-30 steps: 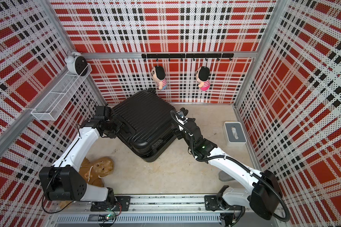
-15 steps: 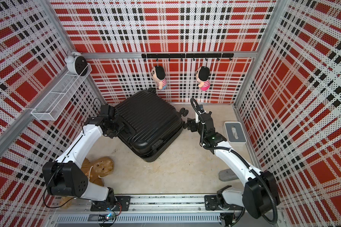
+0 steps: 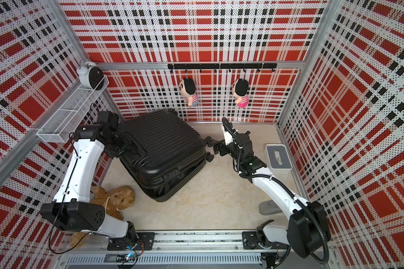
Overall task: Open the suitcase zippers
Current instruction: Open the suitcase at the center of the board.
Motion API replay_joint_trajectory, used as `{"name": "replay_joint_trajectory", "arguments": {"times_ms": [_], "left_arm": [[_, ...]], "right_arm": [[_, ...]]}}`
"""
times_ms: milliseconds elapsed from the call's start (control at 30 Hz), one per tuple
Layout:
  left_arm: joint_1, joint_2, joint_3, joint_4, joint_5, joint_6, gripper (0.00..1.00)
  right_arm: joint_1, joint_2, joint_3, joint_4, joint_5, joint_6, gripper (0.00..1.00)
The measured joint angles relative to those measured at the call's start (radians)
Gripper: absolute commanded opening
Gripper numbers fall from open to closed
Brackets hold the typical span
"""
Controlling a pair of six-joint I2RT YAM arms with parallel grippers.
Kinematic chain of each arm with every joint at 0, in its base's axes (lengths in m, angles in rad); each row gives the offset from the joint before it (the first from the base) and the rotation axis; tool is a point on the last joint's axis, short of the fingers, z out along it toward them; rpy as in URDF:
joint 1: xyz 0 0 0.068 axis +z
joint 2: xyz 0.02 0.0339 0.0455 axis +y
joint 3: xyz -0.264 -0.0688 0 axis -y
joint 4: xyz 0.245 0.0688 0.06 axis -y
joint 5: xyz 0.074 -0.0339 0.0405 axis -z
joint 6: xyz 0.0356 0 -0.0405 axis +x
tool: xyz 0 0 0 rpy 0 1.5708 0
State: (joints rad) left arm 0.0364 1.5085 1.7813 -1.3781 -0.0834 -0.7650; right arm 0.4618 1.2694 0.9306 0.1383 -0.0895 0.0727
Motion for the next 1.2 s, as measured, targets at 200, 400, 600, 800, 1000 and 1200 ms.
{"name": "replay_joint_trajectory", "arguments": {"times_ms": [200,400,600,800,1000,1200], "left_arm": [[-0.005,0.033,0.116,-0.015,0.040,-0.034,0.00],[-0.004,0.037,0.126,-0.003,0.102,-0.069,0.00],[-0.004,0.037,0.149,0.072,0.187,-0.129,0.00],[-0.009,0.024,0.206,0.254,0.268,-0.189,0.00],[-0.009,-0.003,0.205,0.355,0.285,-0.204,0.00],[-0.004,-0.025,0.177,0.407,0.297,-0.206,0.00]], "right_arm": [[0.103,-0.100,-0.238,0.260,0.031,-0.159,1.00],[0.360,-0.045,-0.452,0.645,0.185,-0.444,1.00],[0.623,0.314,-0.491,1.152,0.386,-0.771,1.00],[0.694,0.618,-0.293,1.343,0.573,-0.968,1.00],[0.698,0.721,-0.142,1.369,0.724,-1.041,1.00],[0.697,0.763,-0.063,1.335,0.799,-1.072,0.95]]}}
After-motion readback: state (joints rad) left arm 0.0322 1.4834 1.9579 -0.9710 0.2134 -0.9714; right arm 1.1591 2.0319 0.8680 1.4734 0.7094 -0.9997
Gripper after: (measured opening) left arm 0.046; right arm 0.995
